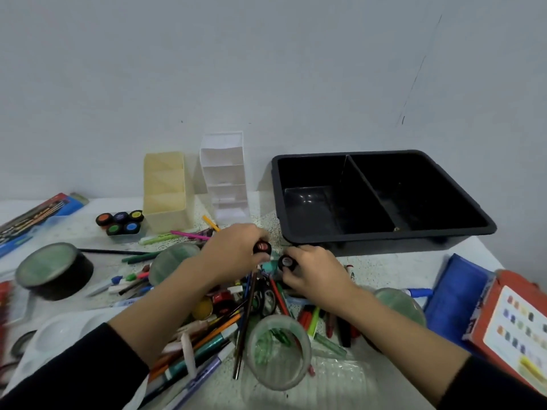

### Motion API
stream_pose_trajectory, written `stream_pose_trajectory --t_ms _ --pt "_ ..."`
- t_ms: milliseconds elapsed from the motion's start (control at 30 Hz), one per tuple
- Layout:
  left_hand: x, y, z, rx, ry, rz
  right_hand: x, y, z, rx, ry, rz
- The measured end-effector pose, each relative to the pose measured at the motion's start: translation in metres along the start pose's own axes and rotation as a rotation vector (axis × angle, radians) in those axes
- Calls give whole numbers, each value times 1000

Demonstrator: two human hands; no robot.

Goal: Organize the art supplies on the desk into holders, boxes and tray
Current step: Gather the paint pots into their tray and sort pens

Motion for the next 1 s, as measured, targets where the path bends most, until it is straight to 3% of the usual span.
stream_pose_trajectory --t_ms 267,567,767,1000 --pt "61 -33 -48 39 233 -238 22 -45 12 135 93 90" --pt "100 -122 -108 203 463 -427 36 -112 73 150 170 250" --pt "115 -223 -144 302 480 -455 8 -187 138 199 76 251" --pt "110 -330 -148 345 347 -423 -43 -252 209 213 -102 255"
Point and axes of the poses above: each hand's wrist, its own z-axis towards the middle knuckle, its own x-axis out of the back of the hand, y = z × x, the point moved 3 cm from there along z, towards the middle knuckle, and after that the axes turned 1 degree about -y, right-handed, at the moved point
